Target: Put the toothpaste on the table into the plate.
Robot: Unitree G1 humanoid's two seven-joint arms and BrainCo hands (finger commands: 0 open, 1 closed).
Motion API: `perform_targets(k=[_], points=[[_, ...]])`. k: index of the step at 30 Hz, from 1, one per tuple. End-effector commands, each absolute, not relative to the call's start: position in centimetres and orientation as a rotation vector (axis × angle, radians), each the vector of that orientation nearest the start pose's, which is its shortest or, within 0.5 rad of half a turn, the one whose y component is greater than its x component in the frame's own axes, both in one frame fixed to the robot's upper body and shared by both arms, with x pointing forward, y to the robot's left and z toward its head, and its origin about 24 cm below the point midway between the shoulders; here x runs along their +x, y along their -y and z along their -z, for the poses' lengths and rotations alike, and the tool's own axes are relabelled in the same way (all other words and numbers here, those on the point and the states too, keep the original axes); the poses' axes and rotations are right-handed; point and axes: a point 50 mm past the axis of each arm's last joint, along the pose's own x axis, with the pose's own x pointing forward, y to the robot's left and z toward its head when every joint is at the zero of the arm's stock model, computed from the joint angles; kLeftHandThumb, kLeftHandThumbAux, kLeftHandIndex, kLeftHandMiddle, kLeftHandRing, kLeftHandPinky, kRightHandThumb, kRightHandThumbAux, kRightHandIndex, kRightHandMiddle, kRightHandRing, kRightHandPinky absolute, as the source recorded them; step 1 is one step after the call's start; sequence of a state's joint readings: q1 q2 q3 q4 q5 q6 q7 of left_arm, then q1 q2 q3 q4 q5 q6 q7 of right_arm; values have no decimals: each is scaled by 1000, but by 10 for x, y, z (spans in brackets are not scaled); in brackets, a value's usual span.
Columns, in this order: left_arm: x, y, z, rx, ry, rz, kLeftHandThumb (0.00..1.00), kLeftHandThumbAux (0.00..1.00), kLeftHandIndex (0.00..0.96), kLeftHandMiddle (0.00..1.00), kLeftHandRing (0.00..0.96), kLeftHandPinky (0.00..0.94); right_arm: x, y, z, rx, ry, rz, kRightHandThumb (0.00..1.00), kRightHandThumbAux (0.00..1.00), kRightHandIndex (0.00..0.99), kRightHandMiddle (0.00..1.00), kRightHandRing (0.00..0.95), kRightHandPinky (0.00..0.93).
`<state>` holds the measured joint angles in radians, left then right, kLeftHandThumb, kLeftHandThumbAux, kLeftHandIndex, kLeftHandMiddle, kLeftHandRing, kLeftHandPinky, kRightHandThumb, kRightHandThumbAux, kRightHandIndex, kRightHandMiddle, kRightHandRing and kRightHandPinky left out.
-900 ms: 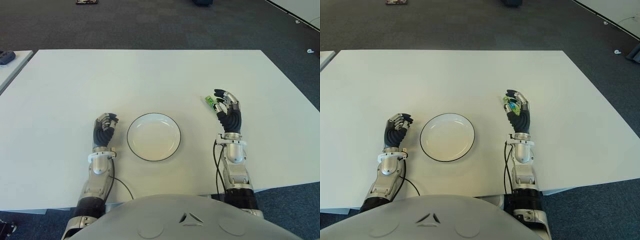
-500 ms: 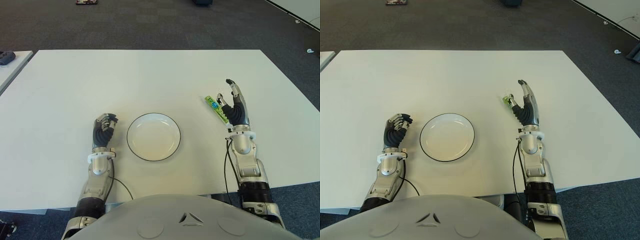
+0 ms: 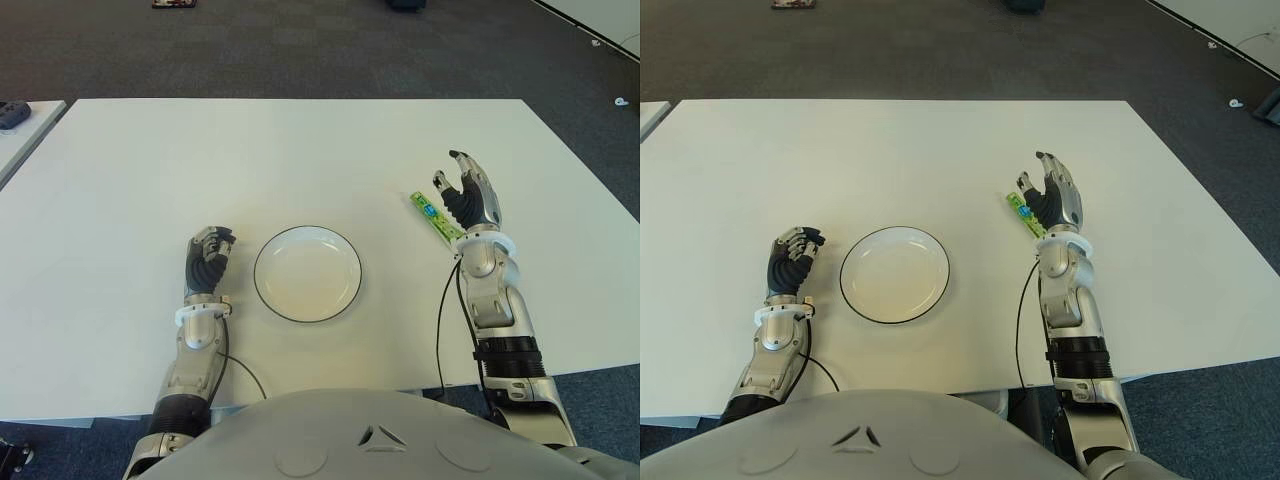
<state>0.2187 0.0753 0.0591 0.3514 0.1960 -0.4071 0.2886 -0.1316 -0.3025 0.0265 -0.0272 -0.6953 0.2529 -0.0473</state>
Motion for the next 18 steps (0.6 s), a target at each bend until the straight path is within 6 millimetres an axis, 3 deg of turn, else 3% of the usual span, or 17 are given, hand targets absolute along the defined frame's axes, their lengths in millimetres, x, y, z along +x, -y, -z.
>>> perform_targets(k=[1, 18], points=[[165, -198, 56, 279, -241, -302, 701, 723, 425, 486, 459, 372, 285, 210, -80, -1030, -104, 153, 610, 182, 0, 0, 0, 0], [164, -198, 56, 275, -241, -298, 700, 722, 425, 489, 463, 368, 320, 212, -71, -1159, -303, 123, 609, 141, 0, 0, 0, 0]])
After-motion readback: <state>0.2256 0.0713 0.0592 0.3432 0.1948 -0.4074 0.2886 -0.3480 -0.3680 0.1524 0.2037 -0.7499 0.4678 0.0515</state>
